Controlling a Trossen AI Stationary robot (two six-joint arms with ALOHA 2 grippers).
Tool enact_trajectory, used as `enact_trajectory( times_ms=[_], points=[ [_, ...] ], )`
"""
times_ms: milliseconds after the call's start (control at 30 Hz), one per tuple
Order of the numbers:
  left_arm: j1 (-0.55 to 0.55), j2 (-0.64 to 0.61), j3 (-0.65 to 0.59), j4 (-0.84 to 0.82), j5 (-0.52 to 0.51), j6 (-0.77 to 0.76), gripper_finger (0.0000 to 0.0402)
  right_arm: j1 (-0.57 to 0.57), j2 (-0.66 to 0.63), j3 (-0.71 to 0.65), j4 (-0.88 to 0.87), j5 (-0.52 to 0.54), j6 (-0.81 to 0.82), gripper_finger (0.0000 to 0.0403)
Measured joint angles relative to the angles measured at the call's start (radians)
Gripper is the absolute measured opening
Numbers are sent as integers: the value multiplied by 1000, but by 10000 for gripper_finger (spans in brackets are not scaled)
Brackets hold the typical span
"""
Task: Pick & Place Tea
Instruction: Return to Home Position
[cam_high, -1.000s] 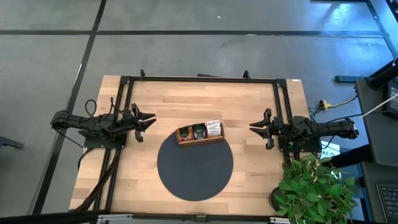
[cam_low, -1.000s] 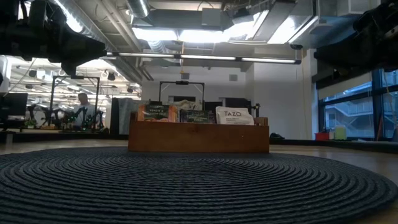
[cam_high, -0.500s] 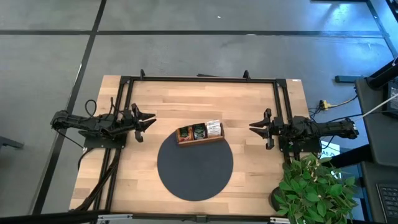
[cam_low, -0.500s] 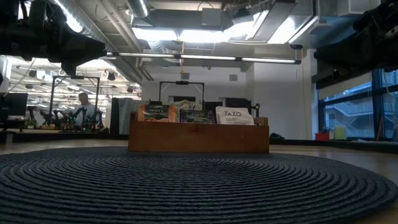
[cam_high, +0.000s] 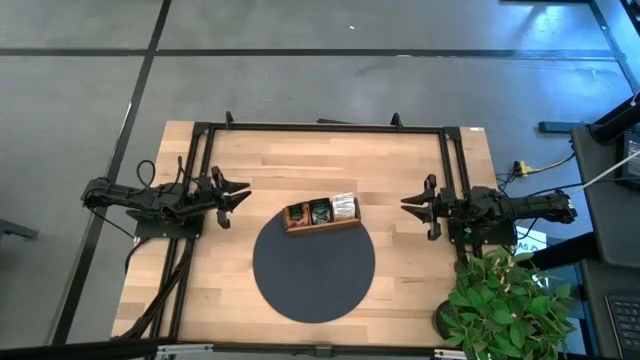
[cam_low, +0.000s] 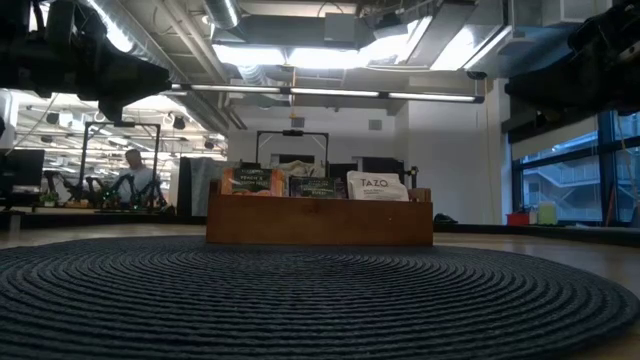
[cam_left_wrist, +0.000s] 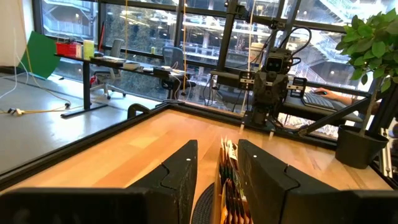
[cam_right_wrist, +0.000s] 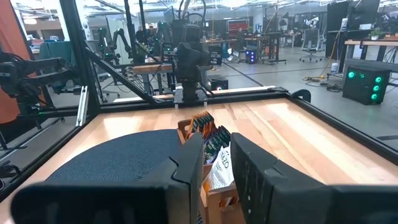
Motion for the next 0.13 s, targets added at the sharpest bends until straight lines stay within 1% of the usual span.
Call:
enact_trajectory(
  times_ms=[133],
  points=[
    [0, 0, 0, 0, 0, 0, 111, 0, 0, 0, 0, 0, -1, 84]
  ],
)
